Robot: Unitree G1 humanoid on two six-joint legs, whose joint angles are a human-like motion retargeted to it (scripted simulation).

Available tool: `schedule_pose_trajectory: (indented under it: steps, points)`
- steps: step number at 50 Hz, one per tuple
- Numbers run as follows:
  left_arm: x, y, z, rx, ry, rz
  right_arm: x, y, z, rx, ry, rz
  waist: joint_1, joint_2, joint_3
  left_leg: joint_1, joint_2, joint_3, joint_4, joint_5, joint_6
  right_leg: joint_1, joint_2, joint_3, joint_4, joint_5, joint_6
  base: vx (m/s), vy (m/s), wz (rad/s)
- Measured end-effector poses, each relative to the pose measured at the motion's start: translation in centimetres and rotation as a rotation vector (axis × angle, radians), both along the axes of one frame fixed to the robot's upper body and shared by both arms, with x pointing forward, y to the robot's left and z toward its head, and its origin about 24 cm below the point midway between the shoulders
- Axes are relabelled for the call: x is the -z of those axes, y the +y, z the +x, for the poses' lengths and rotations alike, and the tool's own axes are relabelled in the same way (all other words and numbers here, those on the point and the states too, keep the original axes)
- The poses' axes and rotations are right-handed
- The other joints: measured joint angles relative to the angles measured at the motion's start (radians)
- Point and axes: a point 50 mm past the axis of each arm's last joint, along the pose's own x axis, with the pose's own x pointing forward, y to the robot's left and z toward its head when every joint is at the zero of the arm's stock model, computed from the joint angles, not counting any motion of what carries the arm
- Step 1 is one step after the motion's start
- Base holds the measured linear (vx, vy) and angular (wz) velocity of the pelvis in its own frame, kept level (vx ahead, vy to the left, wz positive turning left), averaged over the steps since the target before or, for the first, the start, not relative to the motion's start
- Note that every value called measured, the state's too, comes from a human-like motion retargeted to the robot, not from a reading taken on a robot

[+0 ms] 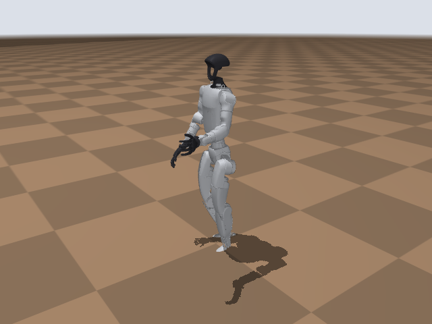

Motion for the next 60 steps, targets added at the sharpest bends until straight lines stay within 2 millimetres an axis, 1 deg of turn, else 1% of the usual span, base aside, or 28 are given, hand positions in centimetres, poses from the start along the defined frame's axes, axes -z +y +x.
schedule_pose_trajectory:
  steps: [2,4,5,6,8,9,10,11,12,13,15,18,22,27,35,41,50,55,60]
  points:
    - [-7.2,-1.1,1.8,0.097,-0.251,0.141,0.4,-0.9,-1.0,0.069,0.044,0.010,-0.030,-0.014,0.001,0.003,-0.036,-0.017,0.022,-0.020,0.004,-0.079,-0.056,0.045,0.235,-0.038,0.037,0.06,0.06,0.72]
    - [-14.9,-2.8,2.1,0.173,-0.499,0.307,0.7,-1.9,-1.8,0.135,0.078,0.013,-0.056,-0.029,-0.001,0.009,-0.075,-0.021,0.027,-0.034,0.007,-0.157,-0.155,0.040,0.459,-0.033,0.058,0.07,0.05,0.61]
    - [-18.6,-3.9,1.6,0.200,-0.618,0.396,0.7,-2.4,-2.1,0.169,0.092,0.014,-0.073,-0.036,-0.004,0.011,-0.096,-0.027,0.025,-0.037,0.008,-0.196,-0.200,0.048,0.546,-0.033,0.063,0.08,0.04,0.76]
    - [-21.9,-5.1,0.9,0.221,-0.726,0.482,0.8,-2.9,-2.5,0.198,0.101,0.013,-0.092,-0.038,-0.010,0.013,-0.115,-0.038,0.019,-0.036,0.010,-0.230,-0.230,0.069,0.584,-0.037,0.067,0.10,0.03,0.86]
    - [-27.9,-7.8,-1.4,0.243,-0.925,0.654,0.7,-3.8,-2.5,0.253,0.107,0.014,-0.130,-0.031,-0.024,0.014,-0.139,-0.065,-0.011,-0.023,0.009,-0.297,-0.270,0.102,0.596,-0.045,0.068,0.12,0.02,0.91]
    - [-30.1,-9.1,-2.6,0.251,-1.008,0.727,0.6,-4.3,-2.6,0.279,0.110,0.013,-0.146,-0.020,-0.032,0.015,-0.142,-0.080,-0.030,-0.014,0.007,-0.323,-0.276,0.118,0.564,-0.045,0.067,0.14,0.00,0.84]
    - [-31.9,-10.3,-3.9,0.257,-1.084,0.794,0.6,-4.7,-2.7,0.304,0.114,0.011,-0.160,-0.008,-0.041,0.016,-0.143,-0.094,-0.049,-0.005,0.003,-0.346,-0.277,0.136,0.519,-0.043,0.066,0.15,-0.01,0.69]
    - [-33.6,-11.6,-5.0,0.268,-1.150,0.849,0.5,-5.0,-2.5,0.332,0.114,0.014,-0.163,0.018,-0.048,0.018,-0.128,-0.110,-0.084,0.012,-0.002,-0.359,-0.250,0.151,0.442,-0.021,0.066,0.16,-0.02,0.59]
    - [-34.8,-12.7,-6.0,0.277,-1.208,0.898,0.4,-5.4,-2.5,0.357,0.118,0.015,-0.168,0.039,-0.056,0.021,-0.117,-0.125,-0.111,0.025,-0.006,-0.372,-0.227,0.171,0.372,-0.001,0.070,0.16,-0.03,0.53]
    - [-35.4,-13.6,-6.8,0.291,-1.250,0.933,0.5,-5.7,-3.0,0.377,0.131,0.012,-0.174,0.048,-0.066,0.022,-0.117,-0.139,-0.122,0.030,-0.009,-0.382,-0.215,0.205,0.319,0.015,0.078,0.16,-0.04,0.45]
    - [-36.9,-15.3,-8.3,0.314,-1.330,0.993,0.5,-6.3,-3.1,0.419,0.145,0.013,-0.158,0.093,-0.080,0.026,-0.078,-0.161,-0.166,0.048,-0.017,-0.372,-0.150,0.241,0.160,0.084,0.086,0.15,-0.06,0.28]
    - [-37.3,-16.5,-9.3,0.353,-1.377,1.028,0.9,-6.7,-4.6,0.443,0.193,0.000,-0.157,0.090,-0.109,0.031,-0.085,-0.185,-0.168,0.052,-0.021,-0.386,-0.144,0.292,0.130,0.109,0.097,0.13,-0.11,0.39]
    - [-37.8,-17.5,-10.0,0.395,-1.408,1.046,1.2,-6.9,-5.5,0.454,0.230,-0.012,-0.136,0.085,-0.136,0.037,-0.072,-0.211,-0.159,0.044,-0.029,-0.360,-0.137,0.277,0.107,0.110,0.084,0.13,-0.15,0.30]
    - [-38.2,-18.1,-10.7,0.411,-1.438,1.038,1.3,-7.0,-5.7,0.447,0.242,-0.031,-0.106,0.077,-0.147,0.043,-0.040,-0.243,-0.114,0.026,-0.041,-0.304,-0.124,0.228,0.083,0.076,0.052,0.12,-0.18,0.26]
    - [-38.8,-18.7,-11.6,0.383,-1.500,0.986,1.0,-7.5,-5.3,0.423,0.232,-0.064,-0.067,0.081,-0.137,0.025,0.038,-0.289,0.027,-0.010,-0.069,-0.188,-0.070,0.147,0.005,0.068,0.016,0.10,-0.18,0.25]
    - [-39.3,-19.4,-12.4,0.344,-1.552,0.960,0.9,-8.0,-5.4,0.403,0.223,-0.101,-0.040,0.109,-0.115,-0.026,0.114,-0.309,0.193,-0.063,-0.089,-0.100,-0.006,0.094,-0.077,0.082,-0.005,0.07,-0.16,0.22]
    - [-40.1,-20.0,-13.2,0.263,-1.610,0.921,1.0,-8.2,-6.0,0.362,0.222,-0.143,-0.013,0.180,-0.087,-0.130,0.235,-0.301,0.423,-0.156,-0.105,0.007,0.102,0.039,-0.210,0.128,-0.024,0.03,-0.10,0.16]
    - [-40.3,-19.7,-13.3,0.210,-1.611,0.917,1.0,-8.0,-6.2,0.340,0.220,-0.151,-0.009,0.212,-0.089,-0.166,0.265,-0.321,0.462,-0.182,-0.112,0.046,0.144,0.029,-0.282,0.159,-0.027,0.01,-0.02,0.03]
    - [-40.5,-19.4,-13.4,0.187,-1.611,0.925,1.0,-8.1,-6.4,0.324,0.219,-0.160,-0.014,0.231,-0.096,-0.177,0.279,-0.337,0.466,-0.190,-0.117,0.074,0.167,0.027,-0.342,0.185,-0.030,0.00,0.00,0.00]
